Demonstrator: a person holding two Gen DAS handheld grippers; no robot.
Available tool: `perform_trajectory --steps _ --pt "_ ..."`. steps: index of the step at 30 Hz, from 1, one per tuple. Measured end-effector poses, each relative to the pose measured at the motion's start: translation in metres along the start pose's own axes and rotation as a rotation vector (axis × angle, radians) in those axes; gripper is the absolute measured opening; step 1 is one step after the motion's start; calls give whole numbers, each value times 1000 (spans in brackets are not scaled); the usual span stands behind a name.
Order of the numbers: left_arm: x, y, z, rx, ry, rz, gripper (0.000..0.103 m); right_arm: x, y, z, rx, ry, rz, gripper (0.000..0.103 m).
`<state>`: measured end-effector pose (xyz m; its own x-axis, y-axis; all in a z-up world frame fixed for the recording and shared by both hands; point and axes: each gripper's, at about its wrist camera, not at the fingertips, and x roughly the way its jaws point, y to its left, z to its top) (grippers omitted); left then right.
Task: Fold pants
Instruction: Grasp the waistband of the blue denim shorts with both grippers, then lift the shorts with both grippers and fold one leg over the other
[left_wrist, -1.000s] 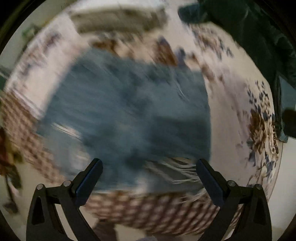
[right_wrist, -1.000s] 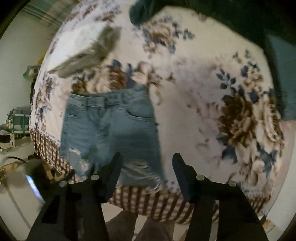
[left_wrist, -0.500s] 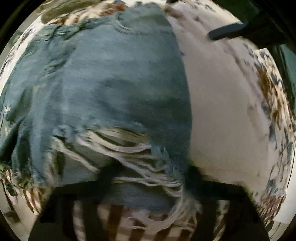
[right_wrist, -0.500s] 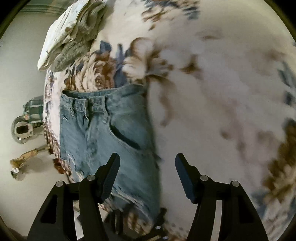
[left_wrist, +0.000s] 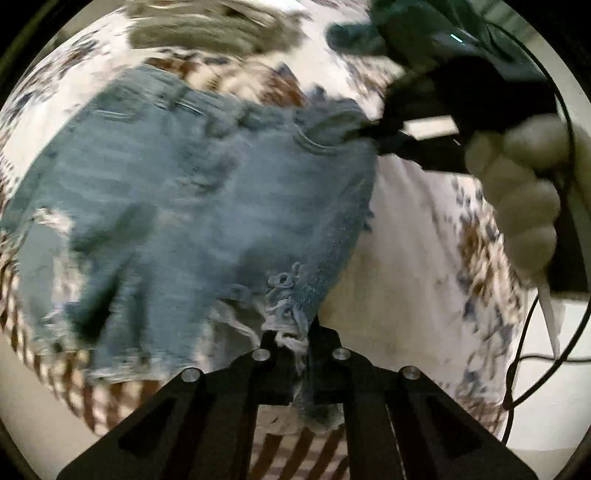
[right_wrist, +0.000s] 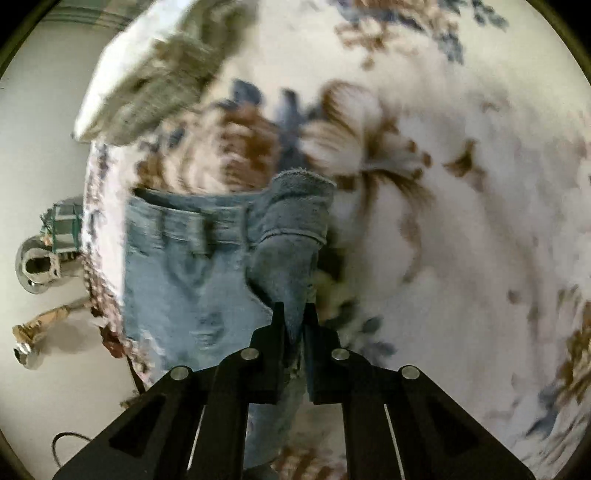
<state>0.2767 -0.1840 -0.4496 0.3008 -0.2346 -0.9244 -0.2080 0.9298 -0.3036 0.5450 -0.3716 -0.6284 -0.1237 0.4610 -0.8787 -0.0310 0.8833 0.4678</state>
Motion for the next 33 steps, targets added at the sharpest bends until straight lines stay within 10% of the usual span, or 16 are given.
perform_trajectory --steps 10,20,30,33 --pt "-72 101 52 -193 -137 36 2 -27 160 5 -103 -48 -5 8" --pt "-25 260 75 -506 -105 94 2 116 329 41 -257 66 -185 8" --pt "33 319 83 -627 -3 55 7 200 340 56 -276 145 -337 10" --pt "25 323 79 -666 -19 32 8 196 337 62 -244 193 -231 31"
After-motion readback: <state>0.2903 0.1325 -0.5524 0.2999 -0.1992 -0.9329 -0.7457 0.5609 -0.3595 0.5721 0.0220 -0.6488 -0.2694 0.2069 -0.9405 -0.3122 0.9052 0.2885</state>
